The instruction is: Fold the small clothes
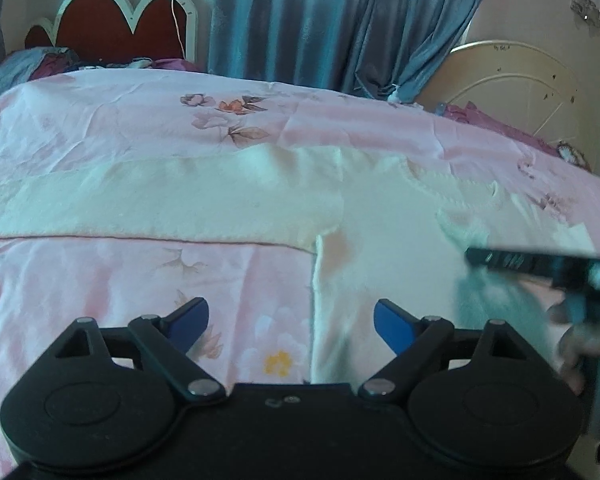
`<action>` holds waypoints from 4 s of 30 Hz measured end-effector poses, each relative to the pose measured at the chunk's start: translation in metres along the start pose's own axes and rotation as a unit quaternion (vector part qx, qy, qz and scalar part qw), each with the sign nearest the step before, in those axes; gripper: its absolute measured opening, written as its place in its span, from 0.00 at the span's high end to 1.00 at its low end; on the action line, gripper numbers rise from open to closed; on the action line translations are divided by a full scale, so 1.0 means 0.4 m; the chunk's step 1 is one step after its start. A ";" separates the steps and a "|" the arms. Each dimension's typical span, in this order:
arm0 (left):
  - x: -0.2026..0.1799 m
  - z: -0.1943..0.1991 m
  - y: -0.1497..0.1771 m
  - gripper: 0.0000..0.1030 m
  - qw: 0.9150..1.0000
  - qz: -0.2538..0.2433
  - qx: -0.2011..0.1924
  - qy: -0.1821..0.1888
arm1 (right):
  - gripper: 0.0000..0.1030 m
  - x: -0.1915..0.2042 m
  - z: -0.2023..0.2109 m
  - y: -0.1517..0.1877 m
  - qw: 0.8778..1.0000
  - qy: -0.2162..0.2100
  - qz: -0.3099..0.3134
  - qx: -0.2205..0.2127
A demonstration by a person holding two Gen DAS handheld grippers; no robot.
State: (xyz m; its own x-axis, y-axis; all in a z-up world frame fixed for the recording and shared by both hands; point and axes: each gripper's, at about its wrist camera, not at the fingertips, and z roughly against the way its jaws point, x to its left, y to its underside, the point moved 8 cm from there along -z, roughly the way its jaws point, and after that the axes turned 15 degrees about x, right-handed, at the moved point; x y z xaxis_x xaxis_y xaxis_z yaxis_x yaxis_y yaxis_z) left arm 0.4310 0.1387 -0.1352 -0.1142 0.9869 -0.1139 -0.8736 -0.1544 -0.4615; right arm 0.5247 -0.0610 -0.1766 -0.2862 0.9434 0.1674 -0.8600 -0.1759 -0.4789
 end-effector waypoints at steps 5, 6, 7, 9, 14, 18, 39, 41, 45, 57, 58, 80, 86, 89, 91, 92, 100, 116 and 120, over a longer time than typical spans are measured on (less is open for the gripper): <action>-0.059 -0.004 -0.037 0.24 0.998 -0.009 -0.002 0.057 | 0.23 -0.008 0.082 0.017 0.998 0.001 0.011 -0.054; -0.081 -0.012 -0.046 0.32 0.997 -0.008 0.001 0.075 | 0.24 -0.025 0.096 0.029 0.998 -0.003 0.009 -0.054; -0.103 -0.024 -0.053 0.47 0.995 -0.008 0.007 0.095 | 0.24 -0.042 0.108 0.039 0.998 -0.002 0.004 -0.055; -0.157 -0.066 -0.065 0.65 0.990 -0.007 0.034 0.139 | 0.39 -0.101 0.131 0.070 0.999 0.001 -0.019 -0.049; -0.268 -0.154 -0.086 0.63 0.982 -0.010 0.065 0.178 | 0.53 -0.276 0.180 0.151 0.994 0.023 -0.101 -0.030; -0.322 -0.199 -0.095 0.62 0.978 -0.008 0.078 0.192 | 0.54 -0.400 0.216 0.190 0.985 0.042 -0.167 -0.034; -0.170 -0.180 -0.190 0.97 0.990 0.009 0.018 0.138 | 0.74 -0.506 0.189 0.196 0.974 0.054 -0.217 -0.031; -0.162 -0.184 -0.185 0.97 0.991 0.006 0.018 0.132 | 0.74 -0.507 0.186 0.192 0.976 0.055 -0.209 -0.027; -0.131 -0.173 -0.193 0.97 0.992 0.023 0.000 0.124 | 0.73 -0.489 0.193 0.183 0.979 0.034 -0.201 -0.030; -0.092 -0.199 -0.186 0.97 0.992 0.022 0.016 0.121 | 0.99 -0.472 0.172 0.186 0.983 0.049 -0.178 -0.025; -0.091 -0.200 -0.184 0.97 0.992 0.021 0.016 0.121 | 0.99 -0.473 0.172 0.186 0.983 0.050 -0.177 -0.025; -0.224 -0.185 -0.189 0.55 0.995 -0.054 -0.032 0.075 | 0.99 -0.384 0.165 0.103 0.994 0.011 -0.104 -0.033; -0.134 -0.195 -0.189 0.58 0.998 -0.017 -0.036 0.045 | 0.99 -0.435 0.185 0.118 0.992 0.010 -0.125 -0.031; -0.104 -0.188 -0.219 0.53 0.998 -0.005 -0.049 0.031 | 0.98 -0.485 0.215 0.050 0.985 0.013 -0.155 -0.075; -0.083 -0.199 -0.241 0.53 0.998 0.012 -0.047 0.033 | 0.68 -0.530 0.201 0.002 0.978 0.000 -0.191 -0.082; -0.073 -0.206 -0.249 0.53 0.998 0.019 -0.046 0.032 | 0.47 -0.554 0.190 -0.018 0.974 -0.011 -0.206 -0.090; -0.073 -0.256 -0.255 0.80 0.997 0.012 -0.008 0.078 | 0.56 -0.647 0.096 -0.094 0.960 -0.083 -0.259 -0.063; -0.068 -0.191 -0.243 0.61 0.997 -0.005 -0.075 0.024 | 0.90 -0.611 0.128 -0.083 0.975 -0.014 -0.206 -0.084; -0.175 -0.185 -0.232 0.55 0.994 -0.069 -0.075 0.036 | 0.90 -0.437 0.080 -0.106 0.993 -0.030 -0.095 -0.055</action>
State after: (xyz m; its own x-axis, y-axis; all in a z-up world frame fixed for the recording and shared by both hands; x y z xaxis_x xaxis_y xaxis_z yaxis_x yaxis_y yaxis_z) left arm 0.5551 0.0806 -0.1496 0.0417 0.9940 -0.1010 -0.7972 -0.0278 -0.6030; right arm 0.5977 -0.2273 -0.1580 -0.1503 0.9376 0.3135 -0.8503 0.0392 -0.5248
